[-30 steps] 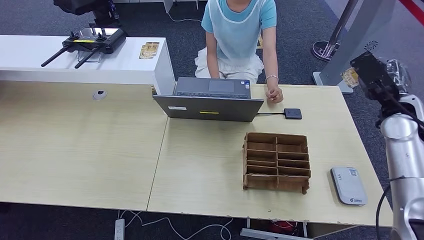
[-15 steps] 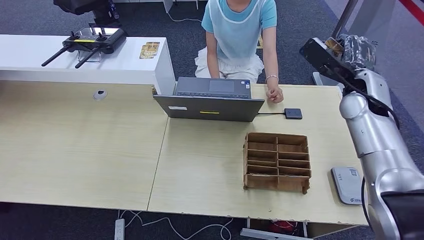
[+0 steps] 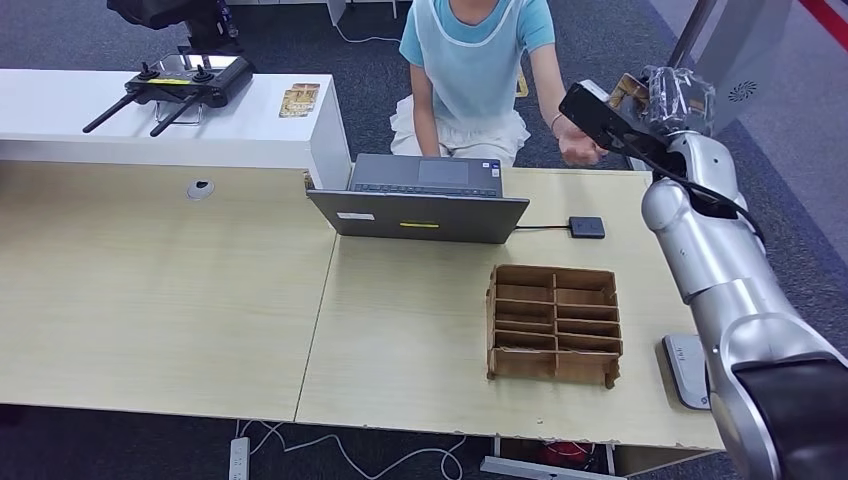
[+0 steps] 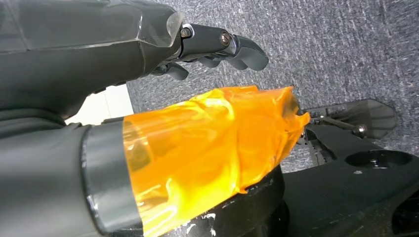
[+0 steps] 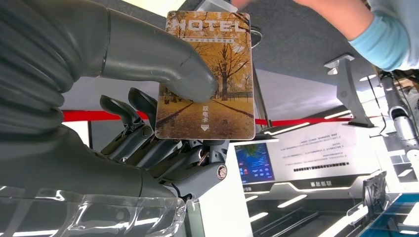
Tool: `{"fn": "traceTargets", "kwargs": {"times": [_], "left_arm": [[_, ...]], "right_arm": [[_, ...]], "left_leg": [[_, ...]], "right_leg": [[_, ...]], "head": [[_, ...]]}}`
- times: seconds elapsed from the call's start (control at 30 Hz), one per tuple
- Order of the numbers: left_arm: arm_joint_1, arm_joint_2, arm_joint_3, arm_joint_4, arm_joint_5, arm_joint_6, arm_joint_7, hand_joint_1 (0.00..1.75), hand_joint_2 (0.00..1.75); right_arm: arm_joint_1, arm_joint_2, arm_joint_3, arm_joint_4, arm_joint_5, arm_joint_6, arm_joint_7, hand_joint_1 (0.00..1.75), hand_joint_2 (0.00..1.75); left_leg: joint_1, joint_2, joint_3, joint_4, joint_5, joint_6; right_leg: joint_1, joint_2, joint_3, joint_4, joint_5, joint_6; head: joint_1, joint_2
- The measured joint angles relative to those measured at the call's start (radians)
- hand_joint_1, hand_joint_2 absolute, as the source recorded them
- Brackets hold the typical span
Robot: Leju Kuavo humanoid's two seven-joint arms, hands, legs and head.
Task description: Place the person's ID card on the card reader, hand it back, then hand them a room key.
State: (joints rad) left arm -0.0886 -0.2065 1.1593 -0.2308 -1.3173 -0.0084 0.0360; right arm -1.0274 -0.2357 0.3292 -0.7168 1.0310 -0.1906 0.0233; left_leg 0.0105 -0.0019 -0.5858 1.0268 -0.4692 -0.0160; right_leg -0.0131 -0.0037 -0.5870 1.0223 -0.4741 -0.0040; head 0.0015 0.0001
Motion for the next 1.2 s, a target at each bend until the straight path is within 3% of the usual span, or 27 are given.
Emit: {"fn": "traceTargets", "kwargs": {"times": [0.5,0.63,1.2], "left_arm": [[0.002,0.007,0.0,0.0,0.001,-0.002,0.017,0.0,0.0],[0.002,0.008,0.0,0.0,0.002,-0.002,0.016,0.0,0.0],[0.002,0.008,0.0,0.0,-0.001,-0.001,0.014,0.0,0.0]], "right_arm": [[-0.013,0.001,0.0,0.091,0.025,-0.029,-0.007,1.75,1.75],[-0.013,0.001,0.0,0.1,0.027,-0.029,-0.01,0.03,1.75],[-0.007,0.001,-0.047,0.075,0.006,-0.093,-0.033,0.0,1.75]], "left_leg": [[0.0,0.0,0.0,0.0,0.0,0.0],[0.0,0.0,0.0,0.0,0.0,0.0],[0.0,0.0,0.0,0.0,0.0,0.0]], "right_leg": [[0.0,0.0,0.0,0.0,0.0,0.0],[0.0,0.0,0.0,0.0,0.0,0.0],[0.0,0.0,0.0,0.0,0.0,0.0]], "head": [[0.0,0.0],[0.0,0.0],[0.0,0.0]]}}
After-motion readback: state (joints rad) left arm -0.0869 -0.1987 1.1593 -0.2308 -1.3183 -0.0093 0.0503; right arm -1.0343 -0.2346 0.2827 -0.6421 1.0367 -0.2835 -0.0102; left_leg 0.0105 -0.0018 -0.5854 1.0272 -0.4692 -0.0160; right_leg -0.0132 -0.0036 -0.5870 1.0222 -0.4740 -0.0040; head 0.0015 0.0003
